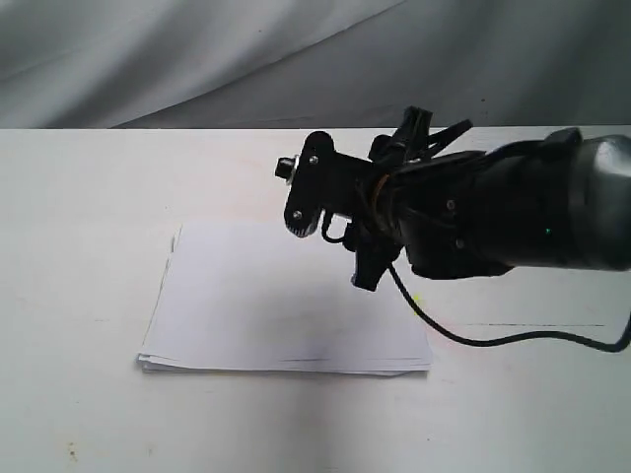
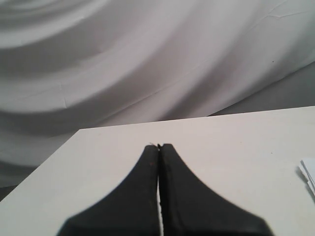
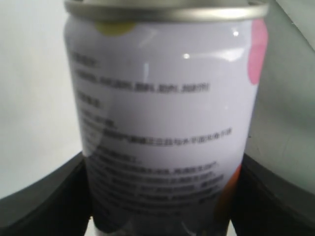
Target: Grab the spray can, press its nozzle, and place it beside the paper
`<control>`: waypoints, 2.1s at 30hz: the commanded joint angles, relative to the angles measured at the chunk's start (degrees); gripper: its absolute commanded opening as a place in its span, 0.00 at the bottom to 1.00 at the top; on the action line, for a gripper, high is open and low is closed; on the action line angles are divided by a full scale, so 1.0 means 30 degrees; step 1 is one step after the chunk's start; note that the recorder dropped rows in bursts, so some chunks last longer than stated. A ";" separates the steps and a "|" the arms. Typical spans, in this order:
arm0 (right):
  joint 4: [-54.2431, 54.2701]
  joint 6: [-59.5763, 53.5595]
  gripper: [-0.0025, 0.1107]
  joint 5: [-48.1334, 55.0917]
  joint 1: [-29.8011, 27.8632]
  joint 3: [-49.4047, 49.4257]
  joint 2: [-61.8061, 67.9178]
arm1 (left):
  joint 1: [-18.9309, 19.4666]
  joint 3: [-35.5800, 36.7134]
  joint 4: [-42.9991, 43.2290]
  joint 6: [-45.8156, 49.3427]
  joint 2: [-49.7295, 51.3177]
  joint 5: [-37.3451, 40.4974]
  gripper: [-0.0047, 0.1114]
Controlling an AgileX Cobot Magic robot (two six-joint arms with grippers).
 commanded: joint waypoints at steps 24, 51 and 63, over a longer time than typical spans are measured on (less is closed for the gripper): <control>-0.6248 0.4676 0.02 0.0087 0.0022 0.1731 0.0652 | 0.0018 0.0070 -0.0093 -0.0080 -0.0095 -0.0212 0.04; -0.6209 0.4676 0.02 0.0127 0.0022 0.1731 0.0652 | 0.0018 0.0070 -0.3505 -0.4214 -0.0095 -0.6086 0.04; -0.6557 0.4676 0.02 0.0250 0.0022 0.1731 0.0652 | -0.0073 -0.0149 -0.9570 -0.7588 0.3364 0.0017 0.04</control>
